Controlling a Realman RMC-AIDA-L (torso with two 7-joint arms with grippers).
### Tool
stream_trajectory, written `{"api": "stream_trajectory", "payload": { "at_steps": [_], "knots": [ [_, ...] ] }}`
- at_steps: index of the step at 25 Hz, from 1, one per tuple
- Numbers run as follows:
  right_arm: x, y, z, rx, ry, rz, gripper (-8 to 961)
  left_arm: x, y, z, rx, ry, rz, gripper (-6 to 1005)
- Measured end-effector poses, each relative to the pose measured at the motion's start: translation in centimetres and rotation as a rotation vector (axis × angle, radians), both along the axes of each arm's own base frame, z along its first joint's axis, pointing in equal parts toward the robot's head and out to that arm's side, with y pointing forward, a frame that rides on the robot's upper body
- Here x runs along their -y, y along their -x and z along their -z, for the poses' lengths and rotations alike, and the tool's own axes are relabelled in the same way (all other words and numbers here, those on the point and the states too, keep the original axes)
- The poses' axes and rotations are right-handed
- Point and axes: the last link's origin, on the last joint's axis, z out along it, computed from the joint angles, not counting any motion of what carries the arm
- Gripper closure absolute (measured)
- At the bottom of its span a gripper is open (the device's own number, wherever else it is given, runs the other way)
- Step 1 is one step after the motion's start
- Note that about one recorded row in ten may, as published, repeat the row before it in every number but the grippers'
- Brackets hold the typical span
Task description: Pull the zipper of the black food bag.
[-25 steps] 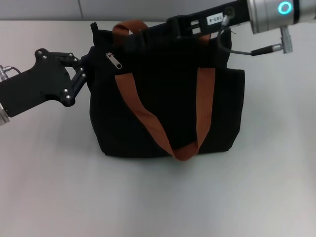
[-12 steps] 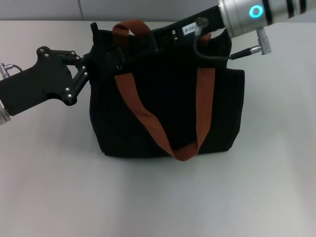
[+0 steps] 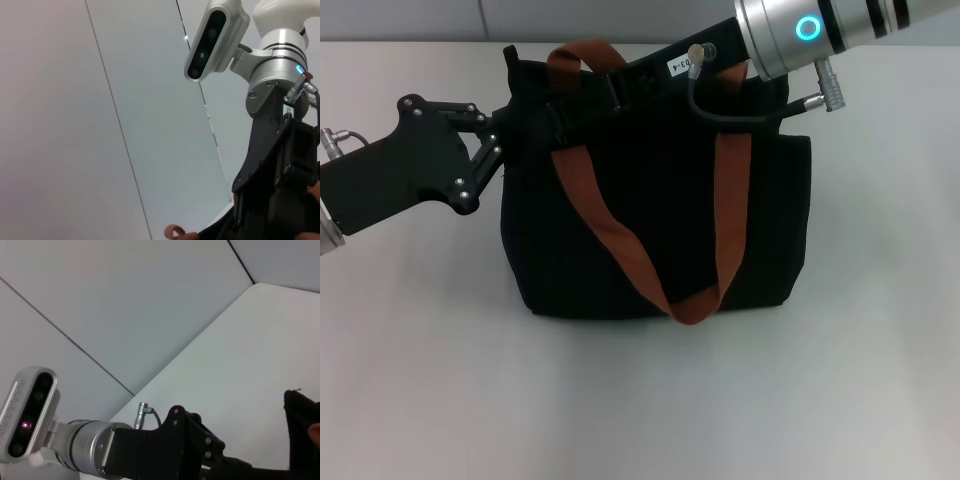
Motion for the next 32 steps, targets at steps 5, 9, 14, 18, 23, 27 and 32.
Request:
{"api": "stream_trajectory", "payload": {
  "at_steps": [5, 9, 14, 18, 23, 27, 32],
  "knots": [
    [0.1, 0.3, 0.2, 0.002, 0.004, -0.011, 427, -0.2, -0.2, -0.1, 0.008, -0.004, -0.004, 973],
    [0.1, 0.5, -0.1, 0.008, -0.011, -0.03, 427, -0.6, -0.4, -0.3, 0.024, -0.005, -0.015, 973],
    [-0.2, 0.0, -0.5, 0.026, -0.039, -0.032, 453, -0.7, -0.4, -0.5, 0.031, -0.002, -0.019, 973],
    [-0.3, -0.1, -0.7, 0.031, -0.051, -0.037, 475, -0.8, -0.5, -0.7, 0.044, 0.001, -0.016, 973],
    [-0.2, 0.1, -0.6, 0.032, -0.048, -0.047, 486, -0.8, -0.7, -0.7, 0.053, 0.008, -0.015, 973],
    [0.0, 0.6, -0.2, 0.038, -0.038, -0.067, 495, -0.8, -0.9, -0.6, 0.058, 0.011, -0.01, 973],
    [0.3, 1.0, 0.1, 0.031, -0.023, -0.074, 507, -1.2, -1.4, -0.4, 0.062, 0.021, -0.006, 974]
  ]
}}
